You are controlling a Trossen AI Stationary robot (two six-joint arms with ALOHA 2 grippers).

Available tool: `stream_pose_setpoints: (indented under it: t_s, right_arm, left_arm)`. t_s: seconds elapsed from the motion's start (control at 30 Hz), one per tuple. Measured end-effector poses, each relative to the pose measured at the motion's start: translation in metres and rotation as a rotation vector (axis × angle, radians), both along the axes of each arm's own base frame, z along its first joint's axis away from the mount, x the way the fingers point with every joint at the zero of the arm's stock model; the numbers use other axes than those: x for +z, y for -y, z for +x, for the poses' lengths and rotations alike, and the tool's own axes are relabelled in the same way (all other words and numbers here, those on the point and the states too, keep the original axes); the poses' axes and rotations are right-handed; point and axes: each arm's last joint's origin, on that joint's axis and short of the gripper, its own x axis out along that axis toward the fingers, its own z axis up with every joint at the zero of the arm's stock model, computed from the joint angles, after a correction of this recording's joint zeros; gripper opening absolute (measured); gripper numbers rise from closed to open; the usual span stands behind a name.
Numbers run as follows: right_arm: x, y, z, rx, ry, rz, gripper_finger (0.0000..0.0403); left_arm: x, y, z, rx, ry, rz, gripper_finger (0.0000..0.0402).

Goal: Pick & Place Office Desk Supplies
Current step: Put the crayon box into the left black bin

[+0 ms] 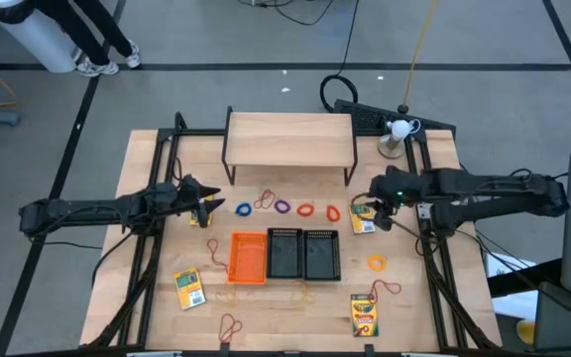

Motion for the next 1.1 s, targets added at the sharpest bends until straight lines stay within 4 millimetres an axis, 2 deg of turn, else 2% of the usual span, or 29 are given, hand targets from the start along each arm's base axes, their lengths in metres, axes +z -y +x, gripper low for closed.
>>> stream_pose_setpoints:
  t_s: [0.1, 0.3, 0.43, 0.83, 1.1]
  right_arm:
    - [-0.016, 0.003, 0.010, 0.004, -0.131, 0.017, 0.0109]
    - [-0.038, 0.013, 0.034, 0.052, -0.224, -0.014, 0.0109]
    - [-0.048, 0.019, 0.041, 0.063, -0.279, -0.019, 0.0109]
    - [-0.061, 0.032, 0.049, 0.089, -0.326, -0.037, 0.0109]
    - [-0.067, 0.039, 0.052, 0.116, -0.323, 0.019, 0.0109]
  left_arm:
    - [0.000, 0.000, 0.000, 0.001, 0.001, -0.002, 0.0207]
    - [0.000, 0.000, 0.000, 0.003, 0.004, -0.010, 0.0207]
    - [0.000, 0.000, 0.000, 0.006, 0.008, -0.025, 0.0207]
    - [0.000, 0.000, 0.000, 0.006, 0.005, -0.027, 0.0207]
    - [-0.001, 0.000, 0.000, 0.006, 0.001, -0.028, 0.0207]
